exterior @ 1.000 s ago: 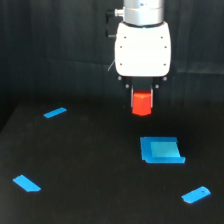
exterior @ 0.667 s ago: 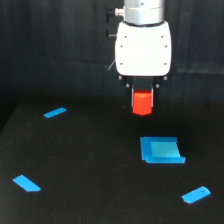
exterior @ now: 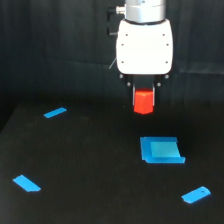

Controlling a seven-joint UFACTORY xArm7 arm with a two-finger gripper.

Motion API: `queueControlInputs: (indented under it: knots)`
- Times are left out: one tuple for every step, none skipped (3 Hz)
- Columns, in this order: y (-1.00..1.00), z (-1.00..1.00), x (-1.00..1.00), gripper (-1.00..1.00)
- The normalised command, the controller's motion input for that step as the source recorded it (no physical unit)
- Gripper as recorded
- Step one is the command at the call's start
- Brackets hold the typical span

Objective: Pick up the red object from the table

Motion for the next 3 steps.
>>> queueControlInputs:
  knots:
    - [-0.06, 0.03, -0.02, -1.0]
    - [0.04, -0.1, 0.05, -1.0]
    - [0.05, 0.0, -0.01, -0.93]
